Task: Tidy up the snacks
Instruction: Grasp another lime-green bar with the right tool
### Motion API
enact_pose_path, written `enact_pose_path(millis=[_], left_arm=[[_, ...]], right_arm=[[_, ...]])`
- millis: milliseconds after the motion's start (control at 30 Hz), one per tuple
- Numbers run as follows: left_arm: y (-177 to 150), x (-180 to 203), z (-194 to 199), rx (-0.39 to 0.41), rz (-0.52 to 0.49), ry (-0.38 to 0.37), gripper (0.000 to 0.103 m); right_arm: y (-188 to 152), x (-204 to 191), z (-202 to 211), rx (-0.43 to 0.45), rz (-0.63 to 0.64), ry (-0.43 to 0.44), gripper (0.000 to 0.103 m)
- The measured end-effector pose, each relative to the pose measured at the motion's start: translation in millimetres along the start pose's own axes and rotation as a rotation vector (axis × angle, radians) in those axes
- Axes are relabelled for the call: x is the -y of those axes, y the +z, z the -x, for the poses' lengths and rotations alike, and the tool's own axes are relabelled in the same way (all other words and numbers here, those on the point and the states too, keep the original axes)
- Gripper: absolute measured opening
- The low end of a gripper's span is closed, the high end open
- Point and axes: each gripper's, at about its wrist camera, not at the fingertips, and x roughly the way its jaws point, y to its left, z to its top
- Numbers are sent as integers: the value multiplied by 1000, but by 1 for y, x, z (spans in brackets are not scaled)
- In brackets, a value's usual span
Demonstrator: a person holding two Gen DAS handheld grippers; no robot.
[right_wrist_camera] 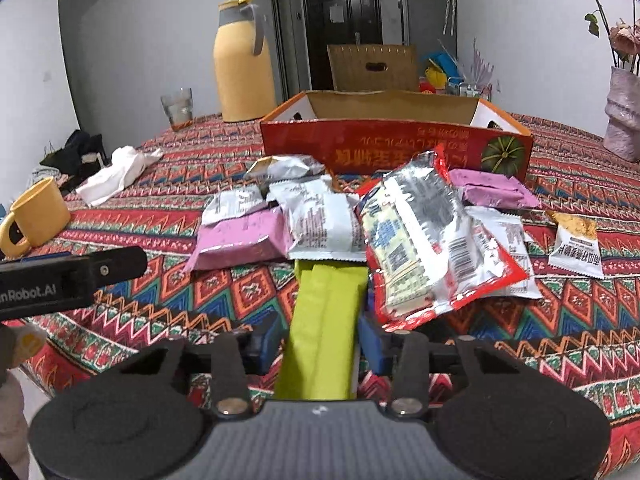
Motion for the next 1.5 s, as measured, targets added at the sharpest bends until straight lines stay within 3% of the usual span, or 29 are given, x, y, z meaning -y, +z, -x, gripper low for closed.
enact_pose_path(millis=[300, 433, 867, 1133, 1500], left_arm=[[-2, -4, 1, 4, 19, -17, 103], [0, -6, 4, 9, 28, -7, 103], [14, 7, 3, 1, 31, 33, 103], [25, 29, -22, -57, 23, 55, 103], [36, 58, -77, -155, 59, 82, 103]], right_arm=[[-6, -12, -4, -13, 55, -47, 41], [-5, -11, -3, -6, 59, -33, 32], [3, -3, 27, 90, 53, 54, 32], [22, 22, 43, 172, 16, 68, 32], [51, 74, 31, 239, -36, 27, 32]])
